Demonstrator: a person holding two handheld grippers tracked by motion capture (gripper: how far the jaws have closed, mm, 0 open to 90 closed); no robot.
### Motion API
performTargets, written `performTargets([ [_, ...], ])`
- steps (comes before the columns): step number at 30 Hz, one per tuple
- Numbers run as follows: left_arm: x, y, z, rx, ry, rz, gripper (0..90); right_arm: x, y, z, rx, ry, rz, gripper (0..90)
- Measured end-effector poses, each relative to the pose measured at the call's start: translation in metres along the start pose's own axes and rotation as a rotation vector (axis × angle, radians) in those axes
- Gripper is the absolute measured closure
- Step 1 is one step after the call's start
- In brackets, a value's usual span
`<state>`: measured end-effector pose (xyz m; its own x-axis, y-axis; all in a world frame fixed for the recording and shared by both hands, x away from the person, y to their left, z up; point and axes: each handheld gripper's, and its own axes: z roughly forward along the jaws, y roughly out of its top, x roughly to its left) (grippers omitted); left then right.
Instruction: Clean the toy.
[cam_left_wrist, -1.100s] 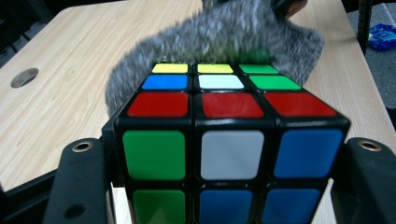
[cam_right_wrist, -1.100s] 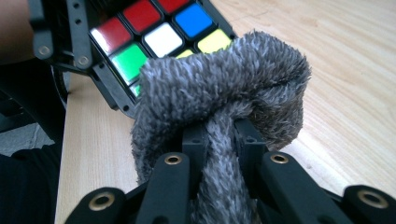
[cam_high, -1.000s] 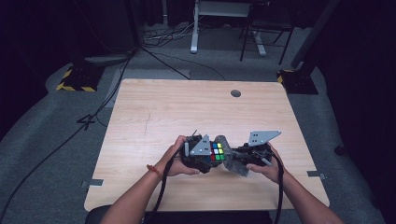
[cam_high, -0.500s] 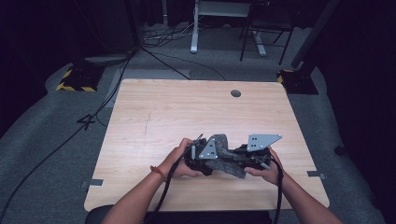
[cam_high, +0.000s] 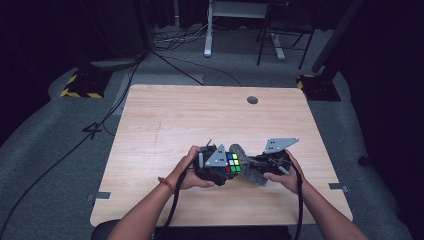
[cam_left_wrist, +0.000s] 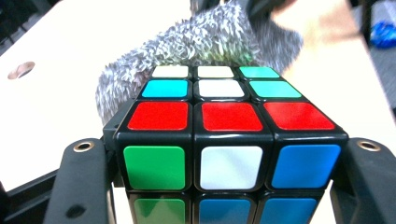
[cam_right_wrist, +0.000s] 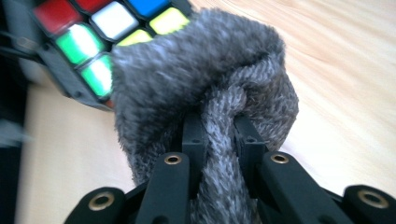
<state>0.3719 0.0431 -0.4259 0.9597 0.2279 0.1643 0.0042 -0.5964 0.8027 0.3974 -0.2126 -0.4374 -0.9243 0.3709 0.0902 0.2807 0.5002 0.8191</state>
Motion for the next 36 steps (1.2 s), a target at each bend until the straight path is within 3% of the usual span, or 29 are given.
performTargets([
  [1, 0.000, 0.000, 0.000, -0.005, 0.001, -0.002, 33.3, -0.001, 0.000, 0.001, -0.039, 0.074, 0.022, 79.1],
  [4, 0.000, -0.001, 0.001, -0.011, -0.006, -0.008, 33.2, 0.002, 0.002, 0.000, -0.068, 0.113, 0.030, 79.1],
  [9, 0.000, -0.002, 0.003, 0.022, -0.013, 0.000, 32.9, 0.010, 0.006, -0.004, -0.088, 0.097, 0.007, 79.4],
  [12, -0.001, -0.002, 0.006, 0.072, -0.004, 0.011, 32.9, 0.013, 0.009, -0.005, -0.093, 0.089, 0.000, 79.5],
  [15, -0.005, -0.002, 0.014, 0.132, 0.022, 0.057, 33.1, 0.017, 0.012, -0.009, -0.117, 0.094, -0.016, 79.6],
  [17, -0.006, -0.001, 0.017, 0.133, 0.011, 0.059, 33.2, 0.022, 0.016, -0.010, -0.123, 0.106, -0.035, 79.6],
  [19, -0.006, -0.001, 0.019, 0.134, 0.011, 0.059, 33.3, 0.027, 0.018, -0.008, -0.105, 0.082, -0.068, 79.6],
  [23, -0.001, -0.002, 0.011, 0.086, 0.001, 0.028, 33.4, 0.015, 0.012, -0.008, -0.090, 0.020, -0.041, 79.6],
  [25, 0.000, -0.001, 0.008, 0.063, 0.001, 0.019, 33.3, 0.012, 0.010, -0.007, -0.091, 0.026, -0.023, 79.6],
  [28, -0.001, 0.001, 0.005, 0.036, -0.003, 0.020, 33.3, 0.011, 0.008, -0.002, -0.037, -0.014, -0.041, 79.6],
  [36, -0.003, 0.005, -0.002, -0.044, -0.024, 0.012, 33.3, 0.011, 0.001, 0.017, 0.068, 0.022, -0.037, 79.5],
])
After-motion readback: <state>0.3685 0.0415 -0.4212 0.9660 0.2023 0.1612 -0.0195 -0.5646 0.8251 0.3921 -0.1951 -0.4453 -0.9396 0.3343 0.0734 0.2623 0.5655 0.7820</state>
